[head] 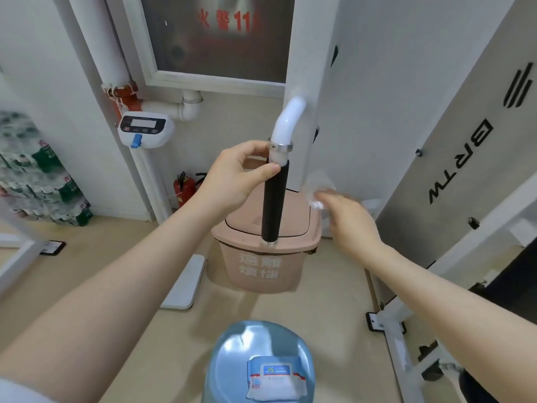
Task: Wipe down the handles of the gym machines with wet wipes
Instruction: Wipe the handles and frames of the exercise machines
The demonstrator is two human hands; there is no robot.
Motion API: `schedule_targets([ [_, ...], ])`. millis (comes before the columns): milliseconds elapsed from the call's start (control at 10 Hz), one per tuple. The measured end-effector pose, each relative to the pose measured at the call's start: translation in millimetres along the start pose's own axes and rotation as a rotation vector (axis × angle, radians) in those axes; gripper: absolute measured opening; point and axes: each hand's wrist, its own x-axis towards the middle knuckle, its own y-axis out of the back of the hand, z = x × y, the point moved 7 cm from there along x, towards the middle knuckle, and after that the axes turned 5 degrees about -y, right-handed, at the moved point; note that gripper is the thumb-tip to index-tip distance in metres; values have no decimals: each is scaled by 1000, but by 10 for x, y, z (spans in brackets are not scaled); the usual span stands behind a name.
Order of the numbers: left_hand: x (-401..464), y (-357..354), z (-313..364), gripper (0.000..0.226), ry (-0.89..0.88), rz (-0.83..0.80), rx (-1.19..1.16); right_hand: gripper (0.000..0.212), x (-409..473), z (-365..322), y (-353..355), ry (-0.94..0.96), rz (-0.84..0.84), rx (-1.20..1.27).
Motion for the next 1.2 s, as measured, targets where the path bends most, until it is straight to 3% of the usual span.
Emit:
schedule_targets([
  [100,-1,8,41,21,5,3,38,38,44,0,-291,-768,-380,1118],
  [200,-3,-4,62,21,2,-6,79,37,354,-326,-107,-615,-387,1561],
  [300,-4,-9,63,22,-5,-8,104,35,381,-470,11,-342,-312,1577],
  [400,-6,14,64,21,-7,7,132,37,223,-442,-215,-288,-407,1428],
  [600,8,0,89,22,-15,22,170,38,398,-418,-18,-198,-372,1533],
  [700,18,17,75,26,-31,35,256,37,177,-421,-448,-242,-508,1373],
  [800,23,-8,71,27,-27,2,257,36,151,-384,-498,-289,-525,1412],
  [900,26,-28,67,24,-10,-16,227,36,191,-305,-398,-317,-368,1577],
  [1000,28,-18,38,21,13,-33,190,36,-117,-198,-678,-364,-416,1280],
  [1100,38,18,33,21,22,-36,142,40,-251,-161,-747,-416,-465,1234],
  [1200,28,50,28,23,31,-32,115,44,-138,-311,-508,-354,-342,1473],
])
